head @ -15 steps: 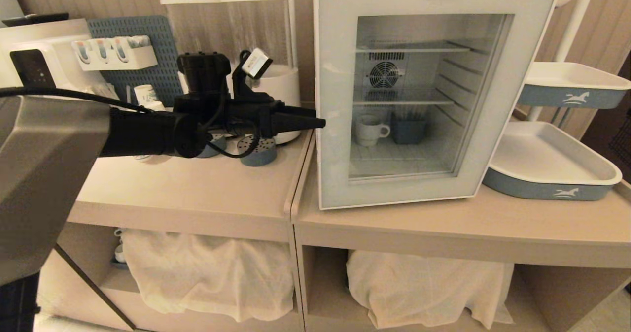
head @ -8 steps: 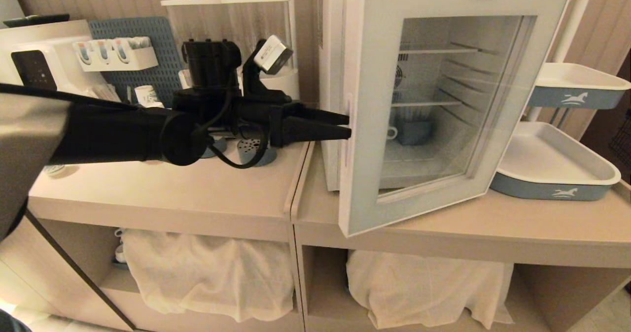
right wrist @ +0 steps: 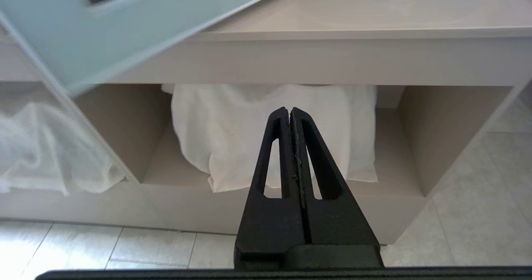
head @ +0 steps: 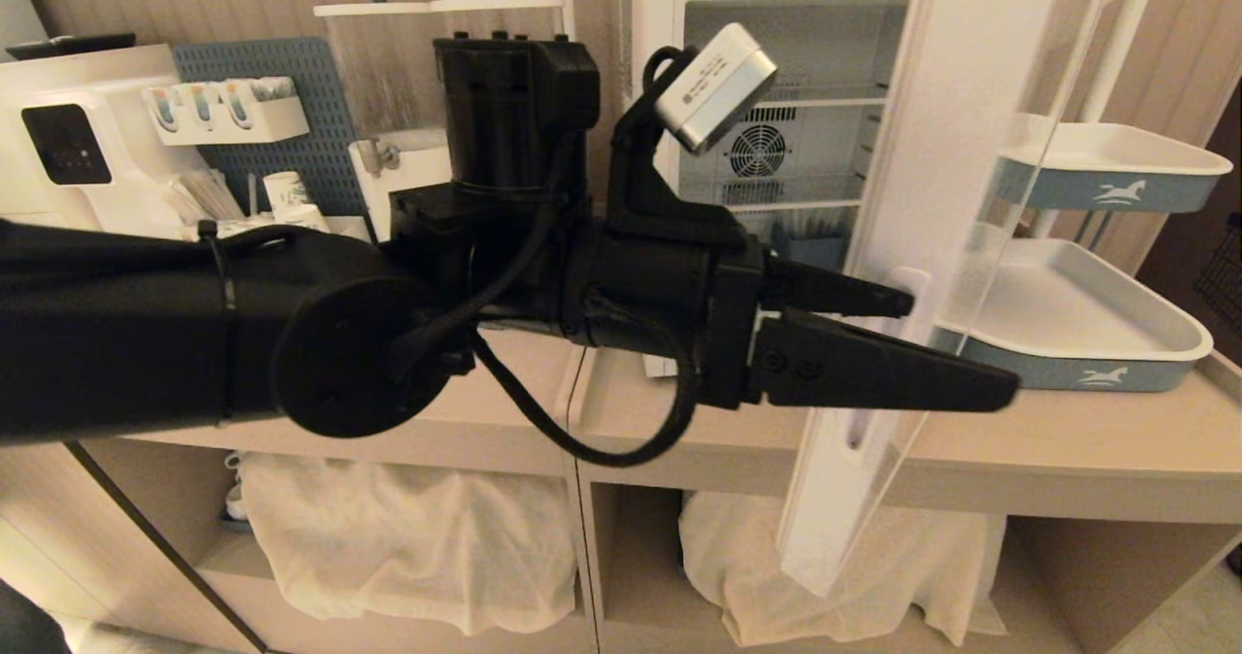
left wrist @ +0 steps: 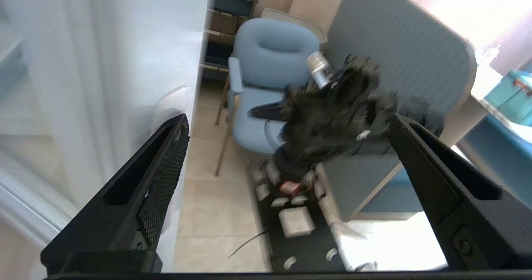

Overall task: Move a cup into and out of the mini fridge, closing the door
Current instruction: Open the freezer door

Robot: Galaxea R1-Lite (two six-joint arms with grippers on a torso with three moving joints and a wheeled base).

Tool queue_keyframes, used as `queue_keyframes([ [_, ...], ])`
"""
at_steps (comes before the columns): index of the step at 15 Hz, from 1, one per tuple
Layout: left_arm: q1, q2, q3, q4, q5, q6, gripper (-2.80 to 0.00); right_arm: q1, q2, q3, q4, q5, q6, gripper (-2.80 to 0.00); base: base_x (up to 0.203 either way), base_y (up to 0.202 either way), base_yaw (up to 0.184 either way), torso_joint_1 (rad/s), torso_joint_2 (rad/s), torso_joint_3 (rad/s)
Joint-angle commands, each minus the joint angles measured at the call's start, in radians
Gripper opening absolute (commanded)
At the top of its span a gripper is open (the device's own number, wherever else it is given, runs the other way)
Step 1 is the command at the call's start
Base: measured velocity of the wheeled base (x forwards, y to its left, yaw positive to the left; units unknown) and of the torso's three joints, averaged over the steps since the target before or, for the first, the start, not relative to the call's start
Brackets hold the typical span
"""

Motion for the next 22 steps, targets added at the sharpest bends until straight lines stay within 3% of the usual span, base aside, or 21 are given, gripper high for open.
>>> queue_keyframes([
  [1, -0.095, -0.029, 0.011, 0.0, 0.051, -0.026, 0.0, 0.0, 0.002, 0.0, 0.002, 0.0, -0.001, -2.8, 0.0, 0.0, 0.0, 0.0, 0.0, 0.0],
  [3, -0.19, -0.068, 0.06, -0.001, 0.111, -0.06, 0.0, 0.0, 0.002, 0.0, 0.002, 0.0, 0.0, -2.8, 0.0, 0.0, 0.0, 0.0, 0.0, 0.0],
  [9, -0.209, -0.204, 0.215, 0.005, 0.172, -0.064, 0.0, 0.0, 0.003, 0.0, 0.004, 0.0, 0.0, -2.8, 0.0, 0.0, 0.0, 0.0, 0.0, 0.0],
  [13, -0.216, -0.317, 0.346, 0.016, 0.268, -0.063, 0.0, 0.001, 0.003, 0.0, 0.005, 0.0, -0.001, -2.8, 0.0, 0.0, 0.0, 0.0, 0.0, 0.0],
  [18, -0.38, -0.445, 0.464, 0.065, 0.408, -0.063, 0.0, 0.001, 0.003, -0.002, 0.005, 0.0, 0.0, -2.8, 0.0, 0.0, 0.0, 0.0, 0.0, 0.0],
  [22, -0.384, -0.509, 0.456, 0.168, 0.439, -0.062, 0.0, 0.0, 0.003, -0.002, 0.007, 0.0, -0.001, -2.8, 0.0, 0.0, 0.0, 0.0, 0.0, 0.0],
])
